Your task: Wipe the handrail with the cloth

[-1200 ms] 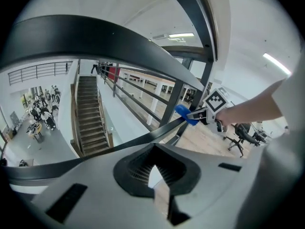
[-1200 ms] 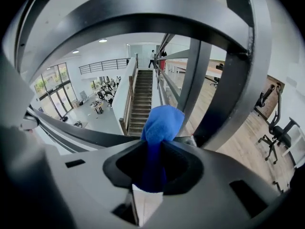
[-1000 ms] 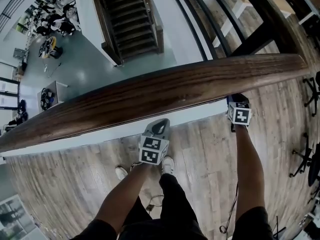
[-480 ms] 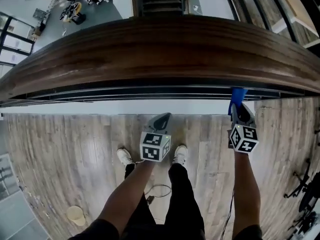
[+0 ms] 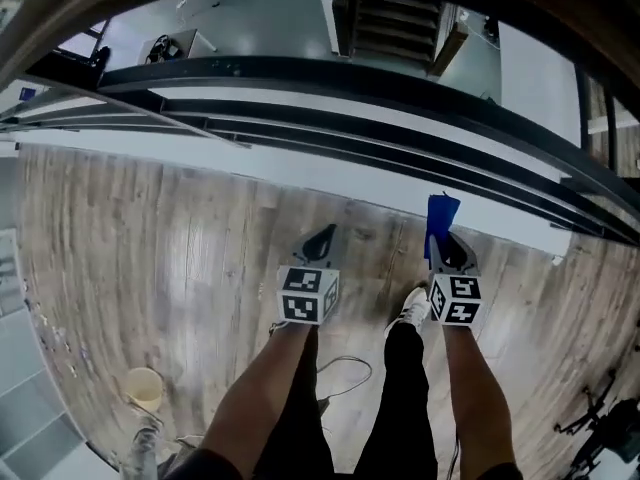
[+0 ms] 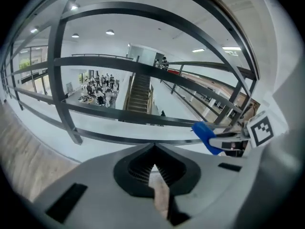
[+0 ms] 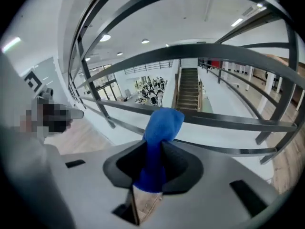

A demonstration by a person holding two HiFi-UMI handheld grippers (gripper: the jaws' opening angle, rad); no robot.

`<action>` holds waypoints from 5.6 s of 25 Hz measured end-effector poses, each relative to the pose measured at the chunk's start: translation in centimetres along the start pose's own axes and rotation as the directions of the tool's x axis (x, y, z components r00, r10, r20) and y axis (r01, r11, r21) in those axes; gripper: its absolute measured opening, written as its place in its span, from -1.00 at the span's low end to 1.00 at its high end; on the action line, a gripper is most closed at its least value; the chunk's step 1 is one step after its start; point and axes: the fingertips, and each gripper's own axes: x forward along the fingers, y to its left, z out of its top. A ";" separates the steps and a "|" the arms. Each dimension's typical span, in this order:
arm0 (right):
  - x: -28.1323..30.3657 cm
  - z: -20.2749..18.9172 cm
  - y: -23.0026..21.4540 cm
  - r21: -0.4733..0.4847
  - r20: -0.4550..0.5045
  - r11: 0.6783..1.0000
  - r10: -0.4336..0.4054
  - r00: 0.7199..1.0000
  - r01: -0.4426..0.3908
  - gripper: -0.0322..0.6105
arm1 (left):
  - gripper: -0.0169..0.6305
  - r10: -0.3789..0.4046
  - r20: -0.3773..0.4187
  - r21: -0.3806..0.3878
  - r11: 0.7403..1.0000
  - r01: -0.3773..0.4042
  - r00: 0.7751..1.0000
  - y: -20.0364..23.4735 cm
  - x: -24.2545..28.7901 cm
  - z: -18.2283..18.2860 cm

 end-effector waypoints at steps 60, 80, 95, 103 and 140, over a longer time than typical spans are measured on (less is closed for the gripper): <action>27.3 17.1 30.0 -0.089 0.103 0.996 0.041 0.994 -0.032 -0.59 | -0.94 0.038 0.101 -0.037 0.999 -0.034 0.994 30.5 -1.0 3.1; 16.2 10.7 6.0 0.038 0.021 0.996 -0.086 0.996 0.085 -0.59 | -0.94 -0.111 0.026 0.117 0.987 0.107 0.993 8.7 5.9 4.1; 7.7 4.6 -11.0 0.126 -0.020 0.975 -0.180 0.983 0.181 -0.59 | -0.94 -0.203 -0.055 0.189 0.959 0.210 0.978 -8.2 12.3 3.0; 3.5 2.1 -20.6 0.177 -0.006 0.966 -0.191 0.982 0.189 -0.59 | -0.94 -0.256 -0.102 0.243 0.931 0.274 0.961 -16.8 15.6 1.8; -16.2 -10.0 -60.9 0.225 -0.184 0.826 -0.484 0.855 0.517 -0.59 | -0.94 -0.397 -0.231 0.325 0.829 0.455 0.888 -45.6 25.7 -2.4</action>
